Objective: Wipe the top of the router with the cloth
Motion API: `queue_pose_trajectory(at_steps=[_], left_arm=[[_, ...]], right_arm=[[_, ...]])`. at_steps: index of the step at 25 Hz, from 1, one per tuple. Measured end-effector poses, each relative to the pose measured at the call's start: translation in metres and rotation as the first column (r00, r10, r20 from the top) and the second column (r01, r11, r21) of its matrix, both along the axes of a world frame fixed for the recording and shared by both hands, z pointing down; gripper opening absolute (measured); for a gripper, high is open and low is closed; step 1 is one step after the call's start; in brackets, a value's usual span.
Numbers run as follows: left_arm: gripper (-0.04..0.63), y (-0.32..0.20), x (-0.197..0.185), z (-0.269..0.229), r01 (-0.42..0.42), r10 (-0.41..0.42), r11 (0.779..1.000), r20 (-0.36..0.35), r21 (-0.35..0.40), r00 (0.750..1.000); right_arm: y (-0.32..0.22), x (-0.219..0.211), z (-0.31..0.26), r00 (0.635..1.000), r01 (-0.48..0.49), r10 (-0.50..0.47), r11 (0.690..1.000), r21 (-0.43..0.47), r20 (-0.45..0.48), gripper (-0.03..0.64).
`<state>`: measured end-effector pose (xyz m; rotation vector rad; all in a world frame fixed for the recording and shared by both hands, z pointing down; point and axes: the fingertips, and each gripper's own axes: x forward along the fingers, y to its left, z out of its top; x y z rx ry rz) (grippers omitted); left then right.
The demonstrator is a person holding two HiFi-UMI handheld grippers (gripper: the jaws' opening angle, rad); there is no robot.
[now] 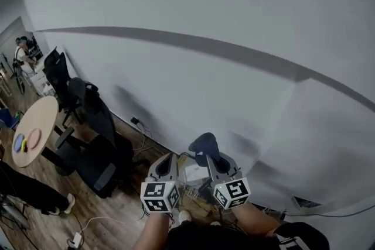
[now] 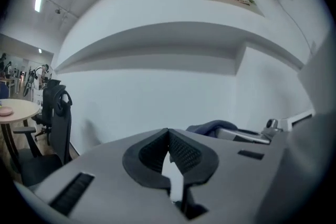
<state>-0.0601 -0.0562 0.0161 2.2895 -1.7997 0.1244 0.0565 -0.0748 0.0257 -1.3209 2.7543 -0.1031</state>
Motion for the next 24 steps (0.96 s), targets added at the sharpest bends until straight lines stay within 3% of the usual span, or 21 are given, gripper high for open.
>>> queue_pose_trajectory(at_steps=[4,10,16,24], left_arm=[[-0.003,0.019,0.02,-0.023,0.004,-0.005,0.999,0.023,0.053,1.0],[-0.003,0.032,0.04,-0.012,-0.007,0.007,0.999,0.009,0.04,1.0],[-0.003,0.046,0.054,0.02,0.002,-0.002,1.0,-0.001,-0.027,1.0],[-0.003,0.054,0.048,0.016,0.031,-0.031,0.999,0.024,-0.016,0.999]], right_arm=[[0.022,0.006,-0.016,0.999,0.044,-0.044,0.999,0.021,-0.018,0.012],[0.034,0.017,-0.016,0.996,0.084,-0.084,0.996,-0.003,-0.015,0.012],[0.033,0.025,-0.003,0.993,0.105,-0.105,0.994,-0.013,-0.047,0.012],[0.044,0.018,0.002,0.99,0.117,-0.115,0.993,0.009,-0.08,0.012]])
